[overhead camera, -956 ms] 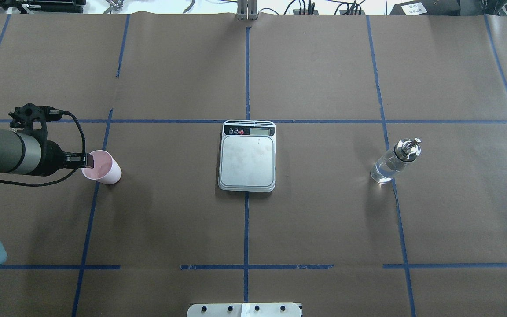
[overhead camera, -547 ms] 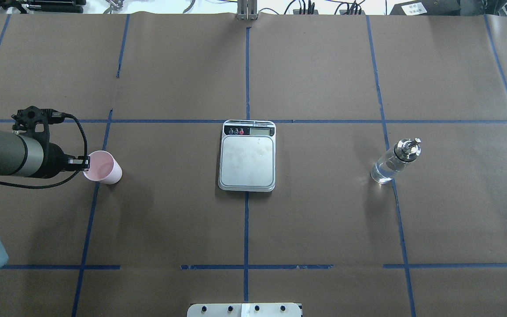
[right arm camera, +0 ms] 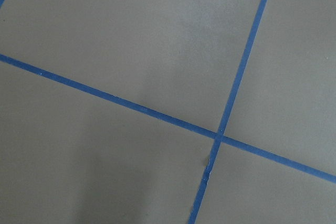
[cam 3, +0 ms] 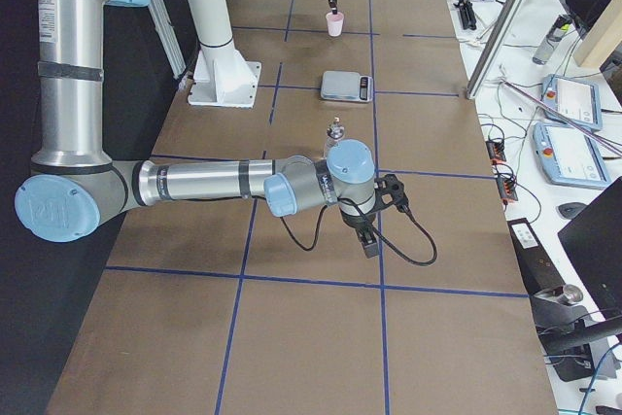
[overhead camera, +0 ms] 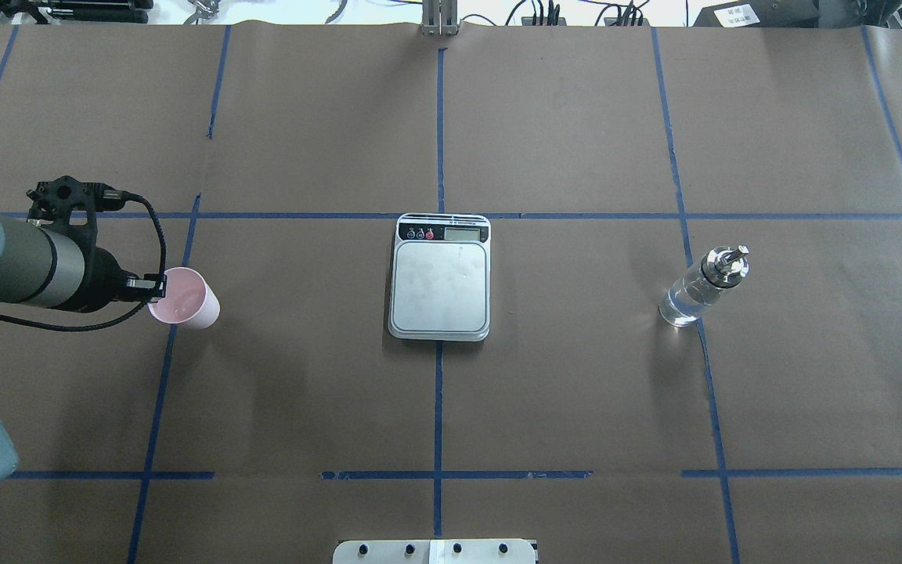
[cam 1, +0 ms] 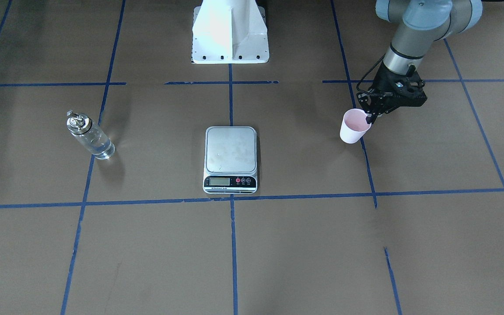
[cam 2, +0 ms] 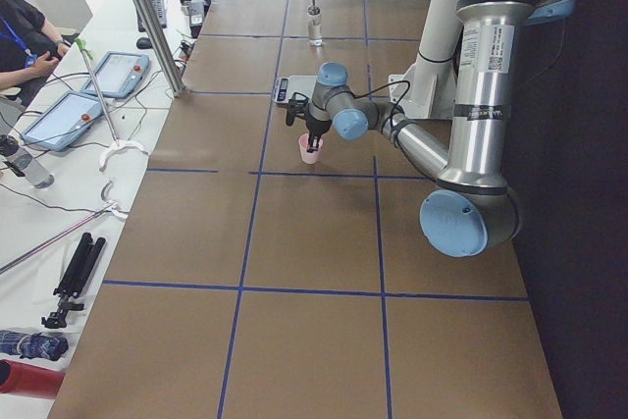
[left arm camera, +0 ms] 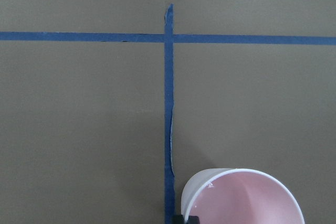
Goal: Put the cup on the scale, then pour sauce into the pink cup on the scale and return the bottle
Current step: 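Carry the pink cup with the left gripper onto the scale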
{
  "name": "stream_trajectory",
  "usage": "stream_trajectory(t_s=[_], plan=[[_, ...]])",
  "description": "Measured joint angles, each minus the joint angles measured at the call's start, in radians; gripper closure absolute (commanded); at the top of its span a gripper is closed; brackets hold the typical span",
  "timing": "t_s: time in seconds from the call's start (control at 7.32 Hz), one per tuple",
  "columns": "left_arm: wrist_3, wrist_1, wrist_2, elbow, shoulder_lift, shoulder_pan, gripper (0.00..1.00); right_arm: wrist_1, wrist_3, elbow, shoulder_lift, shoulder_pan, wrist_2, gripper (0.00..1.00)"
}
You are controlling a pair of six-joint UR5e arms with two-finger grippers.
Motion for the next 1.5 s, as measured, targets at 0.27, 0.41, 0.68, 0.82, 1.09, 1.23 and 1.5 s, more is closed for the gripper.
stream_trajectory(t_s=[0.27,0.41,0.68,0.82,1.09,1.23,1.5], plan=[[0.011,0.229,-0.007,-0.014,-0.216,0.001,1.00,0.000,0.000,0.000,-0.001,0.000,0.001,0.00],[-0.010,0.287,-0.023,0.018,-0.318,0.005,1.00,0.000,0.000,0.000,-0.001,0.000,0.002,0.00],[-0.081,0.314,-0.051,0.161,-0.499,0.018,1.00,0.000,0.000,0.000,-0.001,0.000,0.002,0.00],[-0.111,0.310,-0.054,0.235,-0.573,0.033,1.00,0.000,0.000,0.000,-0.001,0.001,0.002,0.00],[-0.159,0.282,-0.055,0.354,-0.684,0.073,1.00,0.000,0.000,0.001,-0.002,0.001,0.006,0.00],[-0.171,0.267,-0.053,0.391,-0.713,0.089,1.00,0.000,0.000,0.001,-0.002,0.001,0.008,0.00],[-0.179,0.254,-0.050,0.416,-0.729,0.108,0.95,0.000,0.000,0.001,-0.004,0.001,0.010,0.00]])
